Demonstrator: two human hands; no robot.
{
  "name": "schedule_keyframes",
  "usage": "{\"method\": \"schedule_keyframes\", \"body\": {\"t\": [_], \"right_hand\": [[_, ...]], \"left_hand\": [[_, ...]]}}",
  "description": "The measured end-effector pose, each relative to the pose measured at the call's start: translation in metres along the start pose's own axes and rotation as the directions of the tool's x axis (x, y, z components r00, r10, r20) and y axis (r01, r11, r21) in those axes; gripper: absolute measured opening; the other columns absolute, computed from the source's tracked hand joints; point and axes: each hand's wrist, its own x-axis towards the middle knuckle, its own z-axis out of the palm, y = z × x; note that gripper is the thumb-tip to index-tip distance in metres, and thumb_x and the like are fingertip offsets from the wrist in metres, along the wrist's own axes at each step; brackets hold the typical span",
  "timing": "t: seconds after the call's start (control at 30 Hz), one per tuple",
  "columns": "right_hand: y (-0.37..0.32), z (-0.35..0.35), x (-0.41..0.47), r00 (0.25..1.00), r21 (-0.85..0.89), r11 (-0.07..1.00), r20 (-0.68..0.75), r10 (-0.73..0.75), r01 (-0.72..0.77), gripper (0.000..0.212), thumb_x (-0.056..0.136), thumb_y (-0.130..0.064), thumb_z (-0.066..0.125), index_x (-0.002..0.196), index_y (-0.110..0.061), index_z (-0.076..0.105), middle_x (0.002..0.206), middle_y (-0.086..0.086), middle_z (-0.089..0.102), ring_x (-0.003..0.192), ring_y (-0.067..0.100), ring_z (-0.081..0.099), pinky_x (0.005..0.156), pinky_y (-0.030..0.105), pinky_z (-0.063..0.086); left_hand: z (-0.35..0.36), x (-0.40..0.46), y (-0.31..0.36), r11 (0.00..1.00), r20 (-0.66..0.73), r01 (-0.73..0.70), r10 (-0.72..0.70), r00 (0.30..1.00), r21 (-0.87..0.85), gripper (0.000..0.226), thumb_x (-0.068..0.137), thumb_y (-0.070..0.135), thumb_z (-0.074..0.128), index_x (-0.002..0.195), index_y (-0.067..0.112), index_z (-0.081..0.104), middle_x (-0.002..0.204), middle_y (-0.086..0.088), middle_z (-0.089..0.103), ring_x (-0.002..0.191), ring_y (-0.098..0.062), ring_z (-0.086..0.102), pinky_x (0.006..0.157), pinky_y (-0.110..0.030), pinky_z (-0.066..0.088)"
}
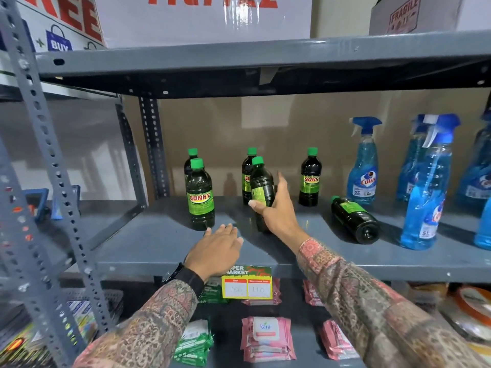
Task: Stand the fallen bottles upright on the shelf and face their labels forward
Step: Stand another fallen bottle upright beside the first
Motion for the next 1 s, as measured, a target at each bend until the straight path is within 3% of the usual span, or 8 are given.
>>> {"method": "schedule_keyframes", "body": {"t": [0.1,0.17,0.27,0.43,0.53,0.67,0.83,1.0], "right_hand": [[0.008,0.003,0.006,1.0,0.118,0.993,0.001,-0.025,0.025,0.111,0.086,-0.003,0.081,0.168,-0.024,0.009,0.162,0.0,0.041,0.147,0.023,0.045,0.121,0.052,0.039],[0.015,0.001,0.01,0.999,0.105,0.994,0.001,-0.039,0.039,0.105,0.085,0.0,0.079,0.166,-0.024,0.016,0.153,-0.001,0.051,0.139,0.021,0.053,0.117,0.05,0.044],[0.025,0.001,0.009,0.999,0.075,0.997,-0.018,-0.029,0.03,0.094,0.084,-0.008,0.08,0.159,-0.024,0.027,0.139,-0.004,0.061,0.126,0.018,0.061,0.11,0.047,0.05],[0.032,0.005,0.006,0.989,-0.127,0.989,-0.118,-0.086,0.071,0.096,0.068,-0.04,0.094,0.144,-0.018,0.041,0.133,0.001,0.052,0.13,0.022,0.051,0.107,0.039,0.045],[0.033,0.004,0.006,0.988,-0.156,0.986,-0.137,-0.076,0.054,0.089,0.067,-0.034,0.093,0.139,-0.02,0.042,0.133,0.004,0.057,0.126,0.026,0.057,0.104,0.045,0.049],[0.032,0.005,0.005,0.991,-0.156,0.986,-0.109,-0.074,0.057,0.072,0.068,-0.027,0.081,0.126,-0.03,0.038,0.115,0.0,0.065,0.106,0.027,0.067,0.085,0.042,0.054],[0.031,0.006,0.005,0.982,-0.186,0.979,-0.154,-0.112,0.083,0.093,0.064,-0.042,0.095,0.136,-0.016,0.042,0.131,0.005,0.056,0.122,0.024,0.056,0.101,0.042,0.05],[0.033,0.006,0.004,0.987,-0.19,0.978,-0.122,-0.108,0.084,0.071,0.072,-0.029,0.082,0.128,-0.026,0.038,0.118,0.002,0.065,0.107,0.026,0.067,0.086,0.042,0.054]], "left_hand": [[0.001,0.0,-0.001,1.0,-0.007,-0.002,0.002,1.0,-0.008,0.063,0.11,0.044,0.017,0.165,0.014,0.017,0.175,-0.002,0.012,0.161,-0.017,0.01,0.13,-0.043,0.003],[0.002,0.0,-0.002,1.0,-0.01,-0.001,0.001,1.0,-0.007,0.063,0.11,0.044,0.017,0.165,0.014,0.018,0.175,-0.002,0.012,0.161,-0.017,0.01,0.13,-0.042,0.003],[0.004,0.002,-0.003,1.0,-0.021,-0.002,0.002,1.0,-0.002,0.063,0.11,0.044,0.017,0.165,0.014,0.019,0.174,-0.002,0.013,0.161,-0.016,0.01,0.13,-0.043,0.003],[0.007,0.003,-0.006,1.0,-0.029,-0.002,0.001,1.0,-0.012,0.063,0.11,0.045,0.018,0.165,0.015,0.02,0.174,0.0,0.012,0.161,-0.015,0.009,0.13,-0.042,0.002],[0.008,0.003,-0.006,1.0,-0.028,-0.002,0.002,1.0,-0.02,0.063,0.109,0.045,0.019,0.165,0.015,0.02,0.174,0.0,0.012,0.161,-0.015,0.009,0.13,-0.042,0.003],[0.009,0.003,-0.006,1.0,-0.037,-0.004,0.004,0.999,-0.02,0.062,0.109,0.045,0.019,0.165,0.016,0.02,0.174,0.0,0.013,0.161,-0.014,0.009,0.13,-0.042,0.003],[0.009,0.004,-0.007,1.0,-0.047,-0.002,0.002,0.999,-0.015,0.062,0.109,0.044,0.019,0.164,0.015,0.021,0.174,0.0,0.014,0.161,-0.015,0.01,0.13,-0.042,0.003],[0.01,0.006,-0.009,1.0,-0.054,-0.003,0.002,0.999,-0.018,0.063,0.109,0.046,0.019,0.164,0.016,0.022,0.174,0.001,0.014,0.16,-0.014,0.01,0.13,-0.041,0.002]]}}
